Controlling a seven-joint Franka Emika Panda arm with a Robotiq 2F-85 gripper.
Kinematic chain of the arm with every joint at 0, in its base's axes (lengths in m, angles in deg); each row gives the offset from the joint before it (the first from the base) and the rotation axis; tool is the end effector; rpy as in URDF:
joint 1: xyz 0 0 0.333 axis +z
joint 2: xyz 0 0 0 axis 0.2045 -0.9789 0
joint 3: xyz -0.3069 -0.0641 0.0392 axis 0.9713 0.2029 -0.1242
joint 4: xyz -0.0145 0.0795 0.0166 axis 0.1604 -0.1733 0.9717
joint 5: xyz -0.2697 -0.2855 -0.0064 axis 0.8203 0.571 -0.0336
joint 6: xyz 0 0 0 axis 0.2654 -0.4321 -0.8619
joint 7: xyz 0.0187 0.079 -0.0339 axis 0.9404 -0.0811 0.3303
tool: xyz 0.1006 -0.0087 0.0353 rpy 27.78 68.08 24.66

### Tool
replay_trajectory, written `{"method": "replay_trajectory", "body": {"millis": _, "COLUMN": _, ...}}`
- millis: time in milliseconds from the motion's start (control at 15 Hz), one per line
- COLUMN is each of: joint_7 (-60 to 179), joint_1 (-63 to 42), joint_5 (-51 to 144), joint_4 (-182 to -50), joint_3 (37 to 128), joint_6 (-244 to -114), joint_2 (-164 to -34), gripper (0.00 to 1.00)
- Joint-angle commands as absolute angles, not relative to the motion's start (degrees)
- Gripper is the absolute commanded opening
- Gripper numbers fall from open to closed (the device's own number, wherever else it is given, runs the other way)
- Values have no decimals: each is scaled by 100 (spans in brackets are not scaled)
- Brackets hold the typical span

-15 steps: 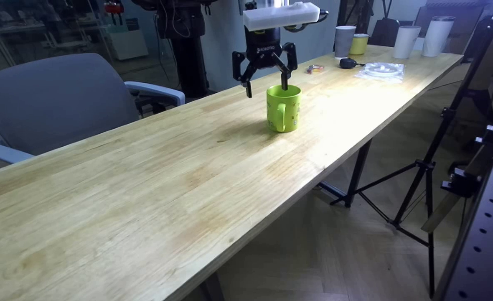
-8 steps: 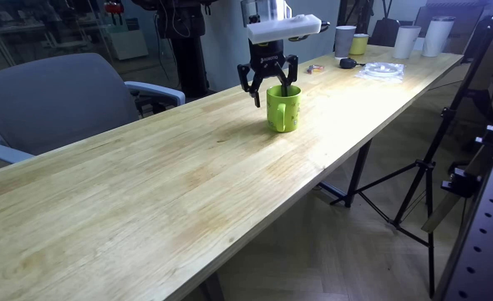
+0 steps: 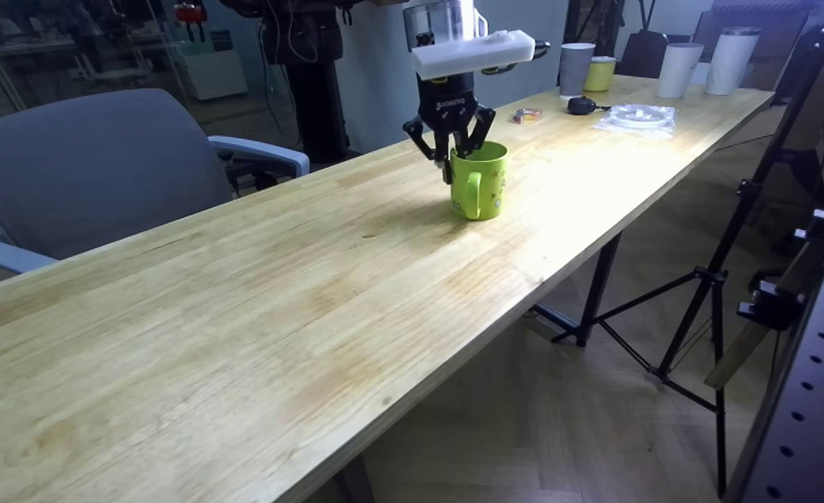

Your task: Move the cup to the left

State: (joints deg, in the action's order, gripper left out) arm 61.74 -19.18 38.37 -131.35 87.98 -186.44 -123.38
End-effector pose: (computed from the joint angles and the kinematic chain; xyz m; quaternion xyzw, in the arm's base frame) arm 0.5908 -0.1794 0.1258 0.9727 -0.2251 -0.0511 0.0230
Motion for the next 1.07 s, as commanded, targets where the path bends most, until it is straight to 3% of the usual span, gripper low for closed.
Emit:
{"method": "replay_trajectory", "body": {"millis": 0, "joint_7": 6379, "joint_1": -1929, "joint_5": 3913, "joint_4": -12844, "joint_3": 8819, "joint_6": -18263, "joint_2": -12305, "gripper": 0}}
{"method": "replay_trajectory", "body": {"millis": 1000, "joint_7": 6185, "joint_1": -2140, "joint_5": 3740, "joint_4": -12457, "joint_3": 8606, "joint_6": -17881, "joint_2": -11900, "gripper": 3}}
